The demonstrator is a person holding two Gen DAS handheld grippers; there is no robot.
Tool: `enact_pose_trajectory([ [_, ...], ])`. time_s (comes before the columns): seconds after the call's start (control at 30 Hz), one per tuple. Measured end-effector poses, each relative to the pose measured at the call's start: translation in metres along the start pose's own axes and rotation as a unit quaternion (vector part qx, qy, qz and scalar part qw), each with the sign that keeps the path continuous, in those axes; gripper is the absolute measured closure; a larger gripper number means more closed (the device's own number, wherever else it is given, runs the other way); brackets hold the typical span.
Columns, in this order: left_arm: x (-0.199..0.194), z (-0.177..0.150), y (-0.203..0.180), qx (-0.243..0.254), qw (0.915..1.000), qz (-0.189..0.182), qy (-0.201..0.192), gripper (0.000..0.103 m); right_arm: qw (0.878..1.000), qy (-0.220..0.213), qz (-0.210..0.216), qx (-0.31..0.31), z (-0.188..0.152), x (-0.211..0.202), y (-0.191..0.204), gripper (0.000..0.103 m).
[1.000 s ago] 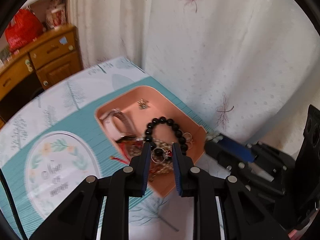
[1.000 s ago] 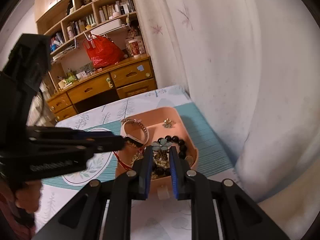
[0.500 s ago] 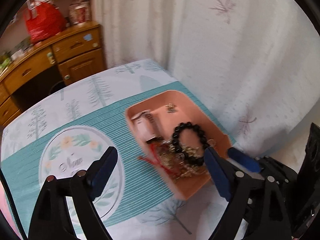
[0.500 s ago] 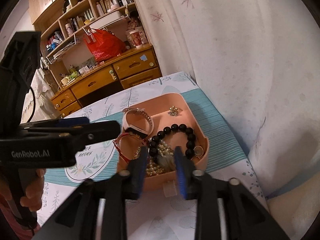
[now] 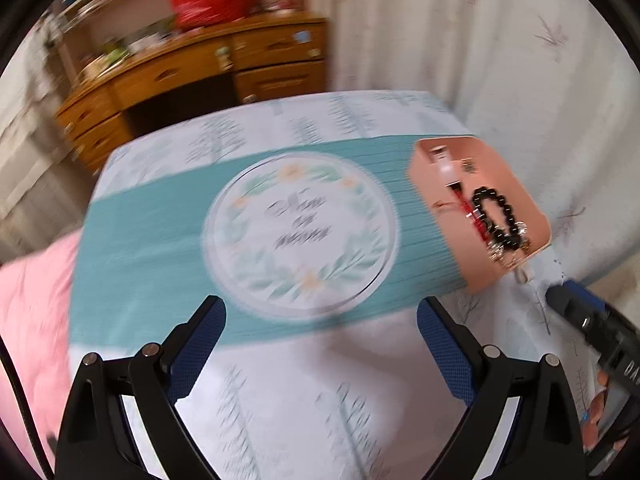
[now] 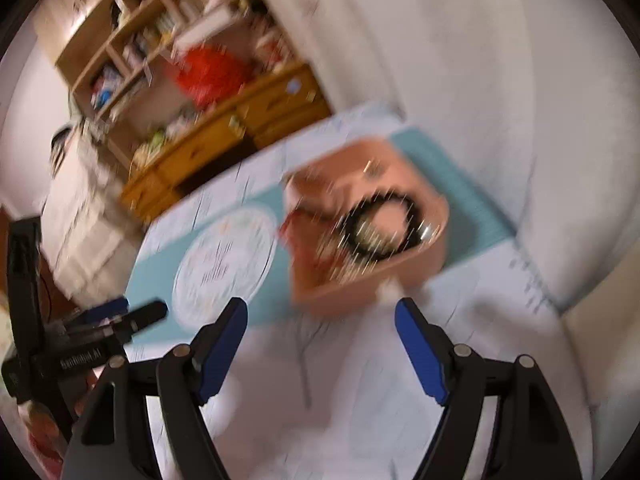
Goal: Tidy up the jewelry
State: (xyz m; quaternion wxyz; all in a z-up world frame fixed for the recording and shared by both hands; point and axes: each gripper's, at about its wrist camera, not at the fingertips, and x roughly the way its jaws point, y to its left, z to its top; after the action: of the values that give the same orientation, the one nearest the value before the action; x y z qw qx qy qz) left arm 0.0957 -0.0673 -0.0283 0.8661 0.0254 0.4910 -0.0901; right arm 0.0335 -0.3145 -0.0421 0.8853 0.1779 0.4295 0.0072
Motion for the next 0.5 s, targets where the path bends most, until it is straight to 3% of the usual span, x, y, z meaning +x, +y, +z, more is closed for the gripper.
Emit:
enact_pose_trajectory([
  [0.2, -0.027, -0.025, 0.028, -0.075, 0.9948, 0.053, 0.046, 0.007, 0.997, 0.045, -0.031, -0.046, -0.017, -0.01, 0.042, 0.025],
  [0.4, -0.051, -0.053, 0.031, -0.066, 0.9942, 0.076, 0.037, 0.007, 0.994, 0.066, -0.031, -0.084, -0.026, -0.028, 0.076, 0.025],
  [0.5, -0.063, -0.062, 0.027, -0.062, 0.9954, 0.066, 0.03, 0.007, 0.99, 0.065, -0.042, -0.114, -0.031, -0.039, 0.093, 0.025],
])
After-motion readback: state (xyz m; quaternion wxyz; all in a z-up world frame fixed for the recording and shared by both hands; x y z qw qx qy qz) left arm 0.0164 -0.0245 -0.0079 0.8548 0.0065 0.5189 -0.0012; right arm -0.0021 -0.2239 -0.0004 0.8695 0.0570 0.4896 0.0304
